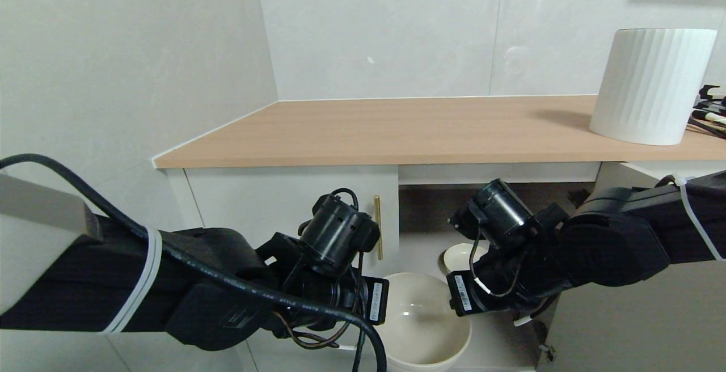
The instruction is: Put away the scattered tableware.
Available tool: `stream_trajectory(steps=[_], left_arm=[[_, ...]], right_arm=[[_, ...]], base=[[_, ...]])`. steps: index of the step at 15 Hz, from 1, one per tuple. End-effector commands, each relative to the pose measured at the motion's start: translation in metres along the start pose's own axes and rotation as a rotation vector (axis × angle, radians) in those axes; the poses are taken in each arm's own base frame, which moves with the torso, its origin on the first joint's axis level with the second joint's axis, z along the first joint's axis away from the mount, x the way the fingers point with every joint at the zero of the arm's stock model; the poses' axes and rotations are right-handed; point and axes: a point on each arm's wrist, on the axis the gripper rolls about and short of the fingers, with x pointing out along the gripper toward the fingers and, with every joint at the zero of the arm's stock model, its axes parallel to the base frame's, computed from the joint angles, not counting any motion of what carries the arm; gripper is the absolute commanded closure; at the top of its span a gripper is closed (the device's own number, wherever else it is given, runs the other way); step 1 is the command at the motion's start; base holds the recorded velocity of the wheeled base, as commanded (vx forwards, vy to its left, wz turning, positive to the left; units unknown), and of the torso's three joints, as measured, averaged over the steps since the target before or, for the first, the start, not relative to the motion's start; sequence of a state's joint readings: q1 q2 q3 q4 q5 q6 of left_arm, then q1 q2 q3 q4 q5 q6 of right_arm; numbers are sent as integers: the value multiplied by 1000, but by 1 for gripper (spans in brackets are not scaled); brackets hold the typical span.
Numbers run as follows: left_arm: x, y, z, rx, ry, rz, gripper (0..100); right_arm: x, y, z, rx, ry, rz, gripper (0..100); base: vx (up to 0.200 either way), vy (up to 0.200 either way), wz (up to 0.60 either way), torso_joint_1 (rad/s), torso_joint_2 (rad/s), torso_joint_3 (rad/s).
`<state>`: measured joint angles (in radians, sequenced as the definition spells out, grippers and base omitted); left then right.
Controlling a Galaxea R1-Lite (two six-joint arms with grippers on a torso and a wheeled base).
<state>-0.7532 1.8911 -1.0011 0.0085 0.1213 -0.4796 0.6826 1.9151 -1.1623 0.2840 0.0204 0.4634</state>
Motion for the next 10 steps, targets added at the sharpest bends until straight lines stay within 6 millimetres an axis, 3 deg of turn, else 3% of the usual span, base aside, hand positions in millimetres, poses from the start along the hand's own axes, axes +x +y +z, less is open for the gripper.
stream_trajectory(steps=[1,10], left_arm=[[0,0,-1,0,2,4,0],[-3,1,1,-4,-7,1,0]], right_arm=[[1,0,0,0,5,-7,100],[13,-4,1,9,-5,-64,100]], base=[[0,0,0,0,0,0],[0,0,0,0,0,0]])
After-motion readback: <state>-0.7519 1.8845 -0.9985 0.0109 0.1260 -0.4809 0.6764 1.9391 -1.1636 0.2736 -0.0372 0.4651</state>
